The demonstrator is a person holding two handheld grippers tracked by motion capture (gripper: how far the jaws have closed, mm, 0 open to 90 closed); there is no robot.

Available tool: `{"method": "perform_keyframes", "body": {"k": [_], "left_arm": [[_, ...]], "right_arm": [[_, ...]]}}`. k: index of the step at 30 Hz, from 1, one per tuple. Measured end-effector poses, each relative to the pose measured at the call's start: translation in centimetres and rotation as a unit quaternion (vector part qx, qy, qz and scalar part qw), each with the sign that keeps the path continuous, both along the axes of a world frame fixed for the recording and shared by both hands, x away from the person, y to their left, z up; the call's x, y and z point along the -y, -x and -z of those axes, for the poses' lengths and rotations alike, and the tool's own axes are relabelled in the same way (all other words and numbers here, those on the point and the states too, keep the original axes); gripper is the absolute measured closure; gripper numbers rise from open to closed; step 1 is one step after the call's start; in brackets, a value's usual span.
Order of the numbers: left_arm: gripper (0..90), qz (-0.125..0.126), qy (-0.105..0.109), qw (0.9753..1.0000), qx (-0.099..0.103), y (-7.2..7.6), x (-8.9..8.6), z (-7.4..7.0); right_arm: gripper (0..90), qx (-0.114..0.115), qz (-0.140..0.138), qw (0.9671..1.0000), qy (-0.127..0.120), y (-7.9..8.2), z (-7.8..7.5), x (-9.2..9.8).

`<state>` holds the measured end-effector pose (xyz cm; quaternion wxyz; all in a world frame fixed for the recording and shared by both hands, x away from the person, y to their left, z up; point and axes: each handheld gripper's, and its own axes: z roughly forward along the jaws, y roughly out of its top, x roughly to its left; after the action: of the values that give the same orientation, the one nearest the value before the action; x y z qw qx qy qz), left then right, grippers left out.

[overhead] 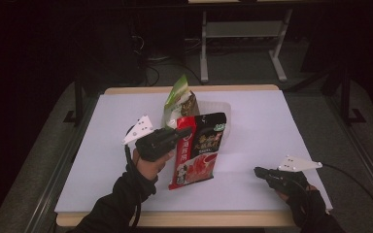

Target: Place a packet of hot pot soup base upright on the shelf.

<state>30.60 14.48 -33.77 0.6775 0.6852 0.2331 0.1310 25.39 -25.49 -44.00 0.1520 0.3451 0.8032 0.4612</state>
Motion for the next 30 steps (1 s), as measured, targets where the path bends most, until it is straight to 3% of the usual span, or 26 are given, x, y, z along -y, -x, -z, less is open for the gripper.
{"method": "perform_keyframes", "body": {"k": [12,22,30], "left_arm": [[86.6,-0.02,0.034,0.9989,0.027,-0.5,-0.1,-3.1],[86.6,-0.042,0.025,0.9979,0.043,-3.3,3.0,-6.1],[86.7,-0.067,0.006,0.997,0.04,-6.3,5.8,-7.0]], "right_arm": [[84.4,-0.002,0.003,1.0,0.0,-0.2,0.0,0.0],[83.6,0.001,0.005,1.0,-0.004,-0.2,-0.1,0.1],[83.7,0.0,0.005,1.0,-0.006,-0.2,-0.1,0.2]]}}
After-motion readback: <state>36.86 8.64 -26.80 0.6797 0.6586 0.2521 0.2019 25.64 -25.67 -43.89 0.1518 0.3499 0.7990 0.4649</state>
